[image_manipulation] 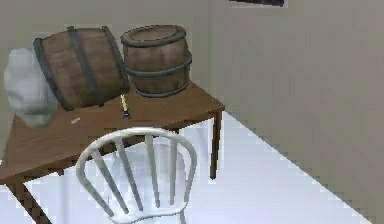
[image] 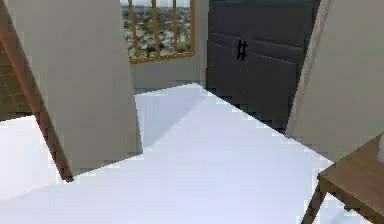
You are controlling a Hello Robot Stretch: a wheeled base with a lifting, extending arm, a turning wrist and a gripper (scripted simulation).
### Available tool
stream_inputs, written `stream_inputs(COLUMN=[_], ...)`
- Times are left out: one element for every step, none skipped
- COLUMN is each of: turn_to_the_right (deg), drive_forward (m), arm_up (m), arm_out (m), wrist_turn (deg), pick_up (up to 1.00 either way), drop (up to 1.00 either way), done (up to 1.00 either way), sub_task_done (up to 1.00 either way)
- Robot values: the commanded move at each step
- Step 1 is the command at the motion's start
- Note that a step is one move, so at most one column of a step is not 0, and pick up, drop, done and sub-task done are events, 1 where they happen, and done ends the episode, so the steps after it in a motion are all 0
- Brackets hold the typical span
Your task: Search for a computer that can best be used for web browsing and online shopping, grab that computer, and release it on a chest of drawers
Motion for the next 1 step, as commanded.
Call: stream_inputs(turn_to_the_right=[-45.0], drive_forward=[0.00], arm_up=[0.00], arm_out=[0.00], wrist_turn=[0.0], pick_up=[0.00], drop=[0.00], done=[0.00], sub_task_done=[0.00])
